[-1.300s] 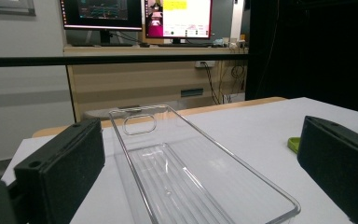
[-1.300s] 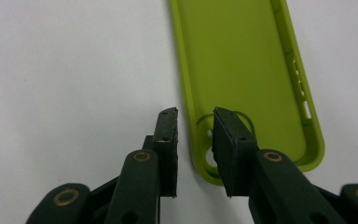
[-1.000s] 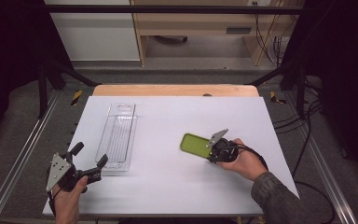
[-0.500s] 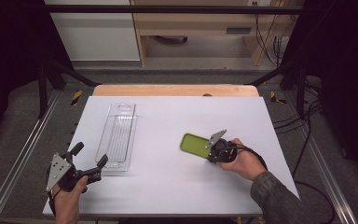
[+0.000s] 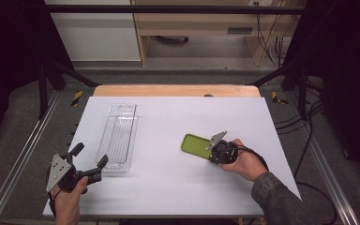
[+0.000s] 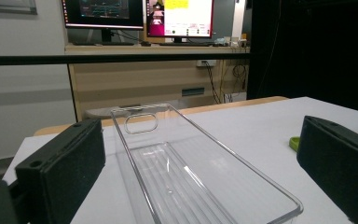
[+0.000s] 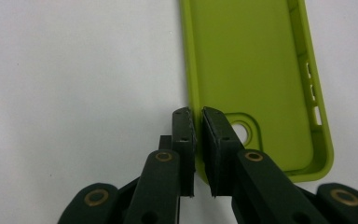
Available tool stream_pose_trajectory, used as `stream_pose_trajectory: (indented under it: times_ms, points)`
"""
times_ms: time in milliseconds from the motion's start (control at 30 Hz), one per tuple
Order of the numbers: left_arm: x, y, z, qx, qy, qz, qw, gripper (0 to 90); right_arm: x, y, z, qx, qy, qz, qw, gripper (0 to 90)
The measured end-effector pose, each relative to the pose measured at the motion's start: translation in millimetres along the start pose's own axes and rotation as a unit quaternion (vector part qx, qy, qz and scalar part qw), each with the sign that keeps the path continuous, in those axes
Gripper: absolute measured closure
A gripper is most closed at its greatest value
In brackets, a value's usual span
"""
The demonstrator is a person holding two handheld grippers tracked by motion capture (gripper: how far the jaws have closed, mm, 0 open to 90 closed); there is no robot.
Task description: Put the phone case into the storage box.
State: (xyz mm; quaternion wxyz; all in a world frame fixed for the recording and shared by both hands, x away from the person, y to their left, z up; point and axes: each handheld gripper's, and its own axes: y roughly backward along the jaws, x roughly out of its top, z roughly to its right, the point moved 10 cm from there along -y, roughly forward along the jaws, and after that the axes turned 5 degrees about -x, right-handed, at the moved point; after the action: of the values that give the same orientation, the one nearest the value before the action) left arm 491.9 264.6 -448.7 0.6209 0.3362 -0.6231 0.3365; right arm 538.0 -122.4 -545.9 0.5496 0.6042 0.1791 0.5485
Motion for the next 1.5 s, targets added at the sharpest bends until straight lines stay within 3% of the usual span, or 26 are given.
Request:
stream_pose_trajectory:
  times_ms: [67,133,167,200,300,333,367,400,433,500,533,600,633,667,733,767,833,867,1133,1267,1300,1400,1433,1500]
  points:
    - [0.4,0.0,0.3,-0.003,0.0,0.001,1.0,0.7,-0.1,-0.1,0.3,-0.002,0.004,-0.001,1.0,83.2]
    - [-1.2,1.6,-2.2,0.01,0.002,-0.005,0.9999,0.6,-0.1,-0.1,0.0,-0.002,0.004,-0.003,1.0,83.3]
    - [0.0,0.1,-0.2,0.0,0.0,0.0,1.0,0.6,0.1,-0.2,-0.1,-0.003,0.005,-0.004,1.0,83.8]
    - [-1.3,1.4,-2.0,0.01,0.002,-0.006,0.9999,0.7,0.3,-0.4,0.4,-0.005,0.009,-0.004,0.9999,84.1]
    - [-1.4,1.2,-1.7,0.009,0.001,-0.006,0.9999,0.7,0.3,-0.3,-0.1,-0.005,0.012,-0.007,0.9999,85.1]
    - [-0.3,-0.1,0.1,0.0,-0.001,-0.001,1.0,0.7,0.3,-0.4,0.2,-0.006,0.013,-0.008,0.9999,85.1]
    - [-1.3,1.2,-1.7,0.01,0.001,-0.006,0.9999,0.7,0.3,-0.4,0.2,-0.006,0.013,-0.008,0.9999,85.1]
    - [-0.3,-0.1,0.0,0.0,-0.002,-0.001,1.0,0.7,0.4,-0.4,0.1,-0.006,0.013,-0.007,0.9999,85.1]
    - [-1.7,1.2,-1.9,0.01,0.001,-0.007,0.9999,0.7,0.4,-0.4,0.1,-0.006,0.013,-0.007,0.9999,85.1]
    - [-1.8,1.3,-2.1,0.011,0.002,-0.007,0.9999,0.7,0.5,-0.5,0.4,-0.009,0.019,-0.008,0.9998,85.3]
    - [-0.4,-0.2,0.0,0.0,-0.001,-0.002,1.0,0.7,0.5,-0.5,0.2,-0.01,0.02,-0.008,0.9997,85.3]
    - [-1.9,1.2,-1.5,0.01,0.001,-0.008,0.9999,0.7,0.7,-0.6,0.1,-0.011,0.023,-0.008,0.9996,85.5]
    - [-0.4,-0.6,1.1,-0.002,-0.002,-0.002,1.0,0.7,0.7,-0.6,0.1,-0.011,0.023,-0.008,0.9996,85.5]
    - [-1.9,1.0,-1.0,0.01,0.0,-0.009,0.9999,0.7,0.5,-0.4,-0.7,-0.011,0.022,-0.009,0.9997,85.6]
    - [-1.0,-0.5,0.7,0.002,-0.002,-0.005,1.0,0.7,0.6,-0.5,-0.7,-0.011,0.023,-0.009,0.9996,85.6]
    - [-2.0,0.7,-0.8,0.009,-0.001,-0.009,0.9999,0.7,0.5,-0.5,-0.5,-0.012,0.026,-0.009,0.9996,85.7]
    - [-0.8,-0.3,0.3,0.002,-0.005,-0.005,1.0,0.7,0.6,-0.5,-0.5,-0.013,0.027,-0.009,0.9995,85.7]
    - [-1.7,1.0,-1.1,0.01,-0.004,-0.009,0.9999,0.7,0.6,-0.5,-0.6,-0.013,0.027,-0.01,0.9995,85.7]
    - [-1.1,1.4,-0.5,0.009,-0.005,-0.009,0.9999,0.7,0.9,-0.6,-1.1,-0.017,0.034,-0.01,0.9992,86.4]
    - [0.0,0.9,0.1,0.004,-0.006,-0.005,1.0,0.8,1.0,-0.3,-2.2,-0.019,0.046,-0.01,0.9987,87.3]
    - [-0.7,2.3,-1.4,0.011,-0.005,-0.009,0.9999,0.7,1.0,0.0,-3.1,-0.026,0.058,-0.009,0.9979,87.8]
    - [-0.2,2.7,-1.6,0.012,-0.005,-0.009,0.9999,0.8,2.2,1.3,-4.3,-0.034,0.064,-0.005,0.9974,87.8]
    - [0.9,1.7,-0.5,0.005,-0.008,-0.005,0.9999,0.8,4.7,3.5,-6.6,-0.041,0.073,0.001,0.9965,87.8]
    - [-0.5,2.5,-2.1,0.014,-0.008,-0.012,0.9998,0.9,6.0,4.7,-8.1,-0.044,0.079,0.003,0.9959,87.8]
